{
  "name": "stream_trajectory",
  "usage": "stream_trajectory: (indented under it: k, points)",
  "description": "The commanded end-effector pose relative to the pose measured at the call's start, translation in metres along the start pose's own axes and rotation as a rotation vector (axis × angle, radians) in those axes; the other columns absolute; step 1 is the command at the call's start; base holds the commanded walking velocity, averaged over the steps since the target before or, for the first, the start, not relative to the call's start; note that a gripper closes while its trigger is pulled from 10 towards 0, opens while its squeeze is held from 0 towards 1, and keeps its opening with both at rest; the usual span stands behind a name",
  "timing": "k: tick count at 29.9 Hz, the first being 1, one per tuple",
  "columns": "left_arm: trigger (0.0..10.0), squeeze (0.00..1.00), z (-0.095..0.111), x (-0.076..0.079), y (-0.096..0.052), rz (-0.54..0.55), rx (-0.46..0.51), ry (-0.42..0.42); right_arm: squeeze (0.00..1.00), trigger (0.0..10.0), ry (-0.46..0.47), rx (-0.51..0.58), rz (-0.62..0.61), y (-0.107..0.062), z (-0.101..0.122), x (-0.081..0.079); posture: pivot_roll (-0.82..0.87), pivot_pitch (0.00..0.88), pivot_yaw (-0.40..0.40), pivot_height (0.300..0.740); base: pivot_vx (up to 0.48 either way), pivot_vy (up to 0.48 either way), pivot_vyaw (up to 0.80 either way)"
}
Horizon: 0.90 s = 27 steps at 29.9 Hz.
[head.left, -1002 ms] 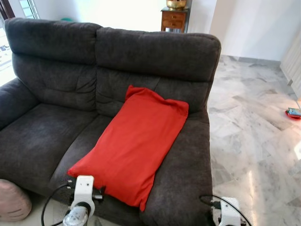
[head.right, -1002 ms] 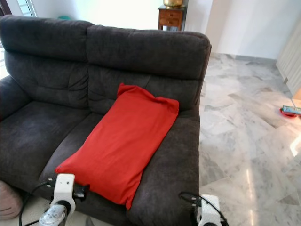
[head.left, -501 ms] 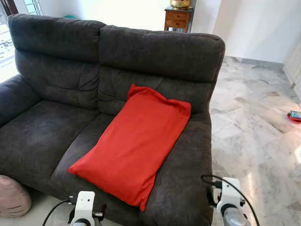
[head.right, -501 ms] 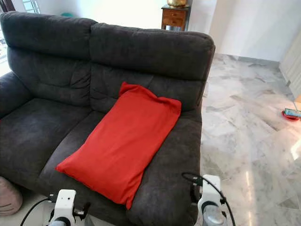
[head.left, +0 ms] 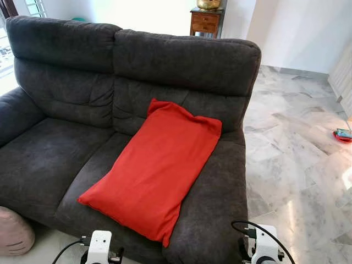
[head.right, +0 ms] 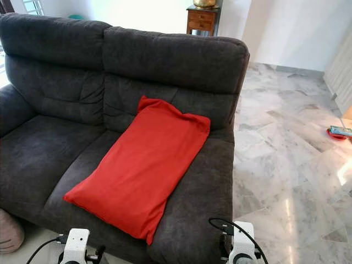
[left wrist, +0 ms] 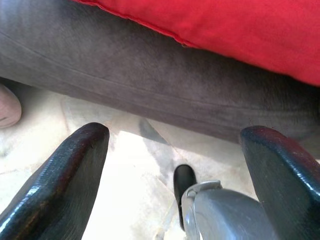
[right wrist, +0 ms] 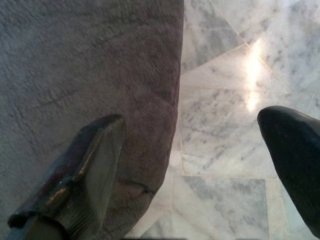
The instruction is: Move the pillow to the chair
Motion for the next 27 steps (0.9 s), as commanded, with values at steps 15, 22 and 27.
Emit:
stream_trajectory:
  k: [15, 22, 27]
  points:
    - [10.0, 0.0, -0.015, -0.017, -0.005, 0.022, -0.075, 0.032, 0.0, 10.0, 0.023, -0.099, 0.004, -0.005, -0.025, 0.0, 0.12, 0.0, -0.033, 0.74, 0.0, 0.0, 0.0]
    - [10.0, 0.0, -0.02, -0.019, -0.007, 0.025, -0.1, 0.033, 0.0, 10.0, -0.064, -0.085, 0.019, -0.004, -0.022, 0.002, 0.12, 0.0, -0.043, 0.74, 0.0, 0.0, 0.0]
    - [10.0, 0.0, -0.011, -0.011, -0.004, 0.008, -0.057, 0.034, 0.0, 10.0, -0.041, -0.087, 0.005, -0.004, -0.021, 0.006, 0.12, 0.0, -0.049, 0.74, 0.0, 0.0, 0.0]
Point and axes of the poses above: a point about 5 cm out from each wrist's last joint towards the gripper, its own y axis pointing out of the wrist towards the gripper, its own z axis along the axis of the wrist's last joint, x = y × z, the point moved 3 cm from there along y, pointing out of the wrist towards the gripper, and after that the axes turned 13 degrees about -y, right-handed, at the moved point
